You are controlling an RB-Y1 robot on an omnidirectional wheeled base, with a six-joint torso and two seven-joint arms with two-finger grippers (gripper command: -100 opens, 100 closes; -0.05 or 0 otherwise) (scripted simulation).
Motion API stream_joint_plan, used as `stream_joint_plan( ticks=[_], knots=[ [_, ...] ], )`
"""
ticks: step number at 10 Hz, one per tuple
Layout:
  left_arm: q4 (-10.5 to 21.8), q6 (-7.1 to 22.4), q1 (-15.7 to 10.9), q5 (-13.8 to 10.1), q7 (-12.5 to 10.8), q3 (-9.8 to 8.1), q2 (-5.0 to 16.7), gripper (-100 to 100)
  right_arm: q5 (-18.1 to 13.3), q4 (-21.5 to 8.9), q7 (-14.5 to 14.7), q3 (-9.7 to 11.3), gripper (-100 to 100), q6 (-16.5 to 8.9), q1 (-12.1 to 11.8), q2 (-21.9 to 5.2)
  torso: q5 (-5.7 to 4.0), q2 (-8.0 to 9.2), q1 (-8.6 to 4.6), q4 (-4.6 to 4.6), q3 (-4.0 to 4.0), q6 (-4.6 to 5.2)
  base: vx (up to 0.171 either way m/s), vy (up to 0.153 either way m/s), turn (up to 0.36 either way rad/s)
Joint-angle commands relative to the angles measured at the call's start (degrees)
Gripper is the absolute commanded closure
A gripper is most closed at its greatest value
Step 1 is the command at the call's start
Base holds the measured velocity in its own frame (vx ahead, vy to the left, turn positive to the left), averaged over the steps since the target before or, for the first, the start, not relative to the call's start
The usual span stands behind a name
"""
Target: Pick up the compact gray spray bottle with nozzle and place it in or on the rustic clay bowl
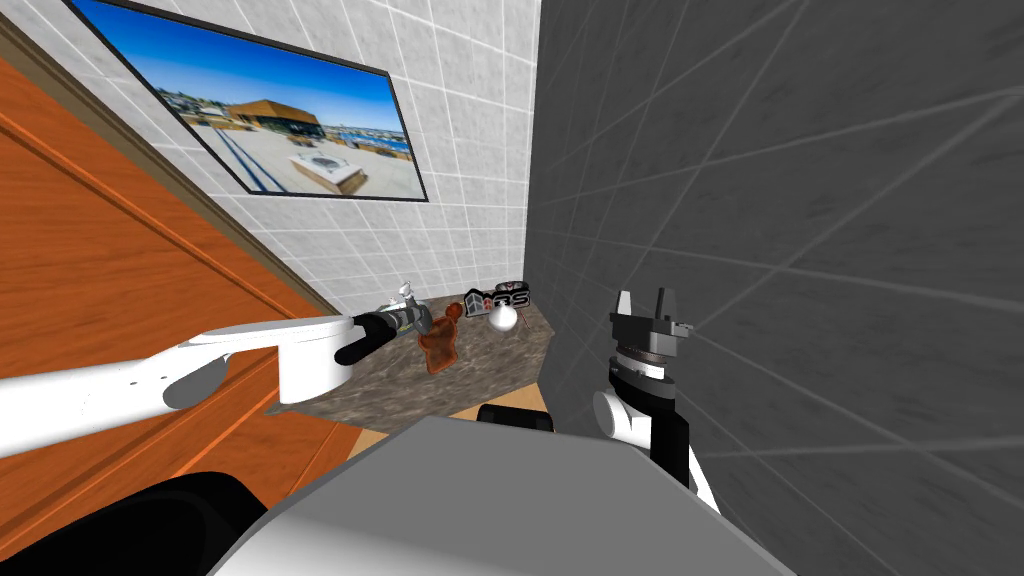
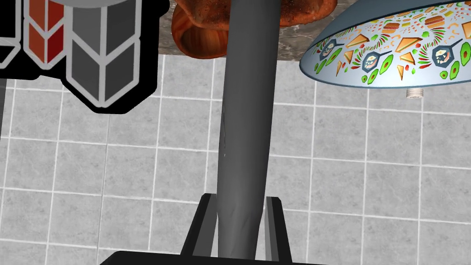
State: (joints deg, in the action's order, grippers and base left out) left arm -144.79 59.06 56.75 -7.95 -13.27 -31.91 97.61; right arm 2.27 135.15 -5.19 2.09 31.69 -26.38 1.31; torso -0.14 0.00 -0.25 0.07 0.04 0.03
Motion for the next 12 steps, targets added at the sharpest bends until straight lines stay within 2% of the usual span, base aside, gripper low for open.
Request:
stream_joint_plan(
  ticks=[1, 5, 6, 7, 12],
  knots=[
    [0.00, 0.00, 0.00, 0.00, 0.00, 0.00, 0.00, -100, 0.00, 0.00, 0.00, 0.00, 0, 0.00, 0.00, 0.00, 0.00, 0.00, 0.00, 0.00, 0.00, 0.00, 0.000, 0.000, 0.000],
    [0.02, -0.02, 0.00, 0.01, -0.01, 0.01, 0.01, -100, 0.00, 0.00, 0.00, 0.00, 0, 0.00, 0.00, 0.00, 0.03, 0.14, 0.09, 0.04, 0.09, -0.01, 0.000, 0.000, 0.000],
    [0.02, -0.02, 0.00, 0.01, -0.01, 0.01, 0.01, 0, 0.00, 0.00, 0.00, 0.00, 0, 0.00, 0.00, 0.00, 0.03, 0.15, 0.09, 0.04, 0.09, -0.01, 0.000, 0.000, 0.000],
    [-0.44, 0.70, -0.20, -1.64, -0.06, -1.39, 1.17, -100, 0.00, 0.00, 0.00, 0.00, 0, 0.00, 0.00, 0.00, 0.03, 0.15, 0.09, 0.04, 0.09, -0.01, 0.008, 0.017, 0.064],
    [-2.74, 4.32, -1.19, -9.90, -0.33, -8.37, 6.96, -100, 0.00, 0.00, 0.00, -0.01, 0, 0.00, 0.00, -0.01, 0.06, 0.07, 0.23, 0.02, 0.05, -0.01, 0.017, 0.039, 0.091]
  ],
)
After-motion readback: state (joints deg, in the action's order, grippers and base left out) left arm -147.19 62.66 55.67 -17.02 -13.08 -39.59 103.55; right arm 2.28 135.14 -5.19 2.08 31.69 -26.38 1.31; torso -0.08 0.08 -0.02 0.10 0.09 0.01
